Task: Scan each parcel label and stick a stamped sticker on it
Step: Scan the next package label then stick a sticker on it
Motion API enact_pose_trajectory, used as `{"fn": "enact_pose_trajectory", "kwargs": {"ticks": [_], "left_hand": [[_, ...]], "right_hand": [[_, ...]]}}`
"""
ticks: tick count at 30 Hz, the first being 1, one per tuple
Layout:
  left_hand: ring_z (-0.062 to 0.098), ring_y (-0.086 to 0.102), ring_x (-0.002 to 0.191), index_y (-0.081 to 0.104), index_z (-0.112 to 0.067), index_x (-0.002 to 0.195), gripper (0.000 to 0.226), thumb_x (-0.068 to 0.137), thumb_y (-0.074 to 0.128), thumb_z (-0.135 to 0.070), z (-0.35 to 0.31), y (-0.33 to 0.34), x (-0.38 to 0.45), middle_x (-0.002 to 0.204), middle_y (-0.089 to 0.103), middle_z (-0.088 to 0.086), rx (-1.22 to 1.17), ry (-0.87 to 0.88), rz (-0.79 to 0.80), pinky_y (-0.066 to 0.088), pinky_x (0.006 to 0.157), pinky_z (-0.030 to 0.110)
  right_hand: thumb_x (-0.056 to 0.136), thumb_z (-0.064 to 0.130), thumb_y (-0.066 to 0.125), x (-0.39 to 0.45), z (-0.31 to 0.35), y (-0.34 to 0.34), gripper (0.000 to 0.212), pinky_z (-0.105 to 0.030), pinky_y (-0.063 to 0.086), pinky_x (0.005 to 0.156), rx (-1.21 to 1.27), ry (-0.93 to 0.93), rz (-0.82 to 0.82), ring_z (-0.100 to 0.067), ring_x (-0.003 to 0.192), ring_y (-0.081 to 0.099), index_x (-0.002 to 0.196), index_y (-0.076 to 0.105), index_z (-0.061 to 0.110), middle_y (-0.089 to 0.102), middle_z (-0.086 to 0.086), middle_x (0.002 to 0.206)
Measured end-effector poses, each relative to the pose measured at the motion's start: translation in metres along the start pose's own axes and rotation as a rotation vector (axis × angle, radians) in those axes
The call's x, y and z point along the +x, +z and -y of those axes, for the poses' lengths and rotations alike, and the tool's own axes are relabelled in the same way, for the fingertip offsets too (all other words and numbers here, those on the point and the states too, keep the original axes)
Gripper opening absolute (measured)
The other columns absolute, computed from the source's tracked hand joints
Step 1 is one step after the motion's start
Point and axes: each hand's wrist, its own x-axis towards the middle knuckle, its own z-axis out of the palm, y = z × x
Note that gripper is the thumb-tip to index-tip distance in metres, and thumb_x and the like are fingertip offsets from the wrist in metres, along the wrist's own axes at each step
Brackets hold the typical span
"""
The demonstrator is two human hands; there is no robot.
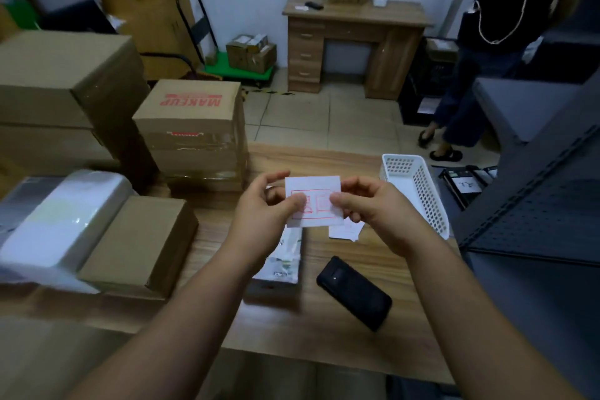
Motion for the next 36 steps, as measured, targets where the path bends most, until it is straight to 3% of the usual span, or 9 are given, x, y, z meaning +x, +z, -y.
{"fn": "enact_pose_trajectory", "kwargs": {"ticks": [6,12,16,21,25,27,30,33,36], "left_hand": [[0.017,0.074,0.087,0.056,-0.017,0.122,0.042,0.086,0.072,-0.004,-0.032,-0.007,-0.017,0.080,0.071,0.003,-0.007,0.092,-0.071,0.057,0.074,0.032],[0.013,0.074,0.087,0.057,-0.022,0.119,0.038,0.087,0.071,-0.008,-0.047,-0.007,-0.029,0.083,0.074,0.002,0.045,0.154,-0.084,0.057,0.069,0.025],[0.010,0.073,0.086,0.057,-0.023,0.119,0.038,0.087,0.072,-0.009,-0.055,-0.004,-0.034,0.082,0.074,-0.001,0.061,0.209,-0.103,0.056,0.065,0.020],[0.012,0.074,0.084,0.057,-0.020,0.119,0.038,0.086,0.072,-0.008,-0.062,0.000,-0.036,0.082,0.075,0.001,0.034,0.250,-0.116,0.055,0.067,0.023],[0.012,0.073,0.088,0.055,-0.022,0.124,0.042,0.087,0.072,-0.012,-0.068,0.003,-0.037,0.088,0.075,0.000,0.056,0.234,-0.115,0.058,0.071,0.026],[0.006,0.068,0.095,0.056,-0.026,0.124,0.043,0.086,0.073,-0.018,-0.069,0.004,-0.037,0.097,0.071,-0.006,0.163,0.294,-0.185,0.055,0.076,0.022],[-0.003,0.051,0.104,0.061,-0.027,0.120,0.034,0.087,0.070,-0.028,-0.071,0.002,-0.043,0.112,0.059,-0.016,0.594,0.686,-0.278,0.041,0.085,0.009],[0.011,0.049,0.118,0.069,-0.021,0.113,0.033,0.087,0.062,-0.040,-0.066,0.004,-0.042,0.122,0.060,-0.006,0.910,0.964,-0.113,0.039,0.095,0.031],[0.009,0.047,0.124,0.068,-0.027,0.116,0.042,0.085,0.056,-0.052,-0.065,0.008,-0.043,0.125,0.060,-0.012,0.953,0.870,0.007,0.037,0.100,0.042]], "right_hand": [[0.079,0.028,0.070,-0.026,0.012,0.005,0.029,-0.028,0.041,0.071,0.122,0.027,0.081,-0.014,0.086,0.060,0.102,0.069,0.011,0.071,-0.005,0.098],[0.080,0.032,0.064,-0.037,0.025,0.012,0.046,-0.028,0.040,0.069,0.191,-0.019,0.080,-0.015,0.085,0.060,0.114,0.066,0.002,0.071,-0.006,0.099],[0.093,0.020,0.062,-0.043,0.035,0.009,0.032,-0.027,0.040,0.064,0.203,-0.013,0.053,-0.016,0.080,0.059,0.114,0.065,-0.003,0.070,-0.006,0.098],[0.090,0.010,0.065,-0.052,0.039,0.010,0.003,-0.026,0.040,0.061,0.202,0.009,0.066,-0.017,0.076,0.060,0.092,0.066,0.009,0.071,-0.004,0.090],[0.091,0.006,0.062,-0.054,0.043,0.012,0.007,-0.027,0.040,0.062,0.234,-0.021,0.026,-0.016,0.072,0.059,0.086,0.065,0.009,0.071,-0.004,0.084],[0.091,0.006,0.062,-0.055,0.045,0.011,0.006,-0.027,0.039,0.064,0.238,-0.034,-0.018,-0.016,0.071,0.059,0.087,0.065,0.008,0.071,-0.004,0.083],[0.090,0.008,0.064,-0.054,0.046,0.009,0.005,-0.031,0.040,0.069,0.189,-0.063,-0.120,-0.017,0.076,0.059,0.086,0.065,0.007,0.071,-0.005,0.086],[0.088,0.010,0.066,-0.054,0.046,0.008,0.009,-0.036,0.043,0.076,0.115,-0.132,-0.121,-0.018,0.083,0.062,0.079,0.065,0.010,0.071,-0.008,0.090],[0.081,0.014,0.070,-0.055,0.048,0.009,0.008,-0.034,0.047,0.077,0.098,-0.228,-0.038,-0.016,0.086,0.062,0.073,0.069,0.015,0.073,-0.001,0.094]]}}
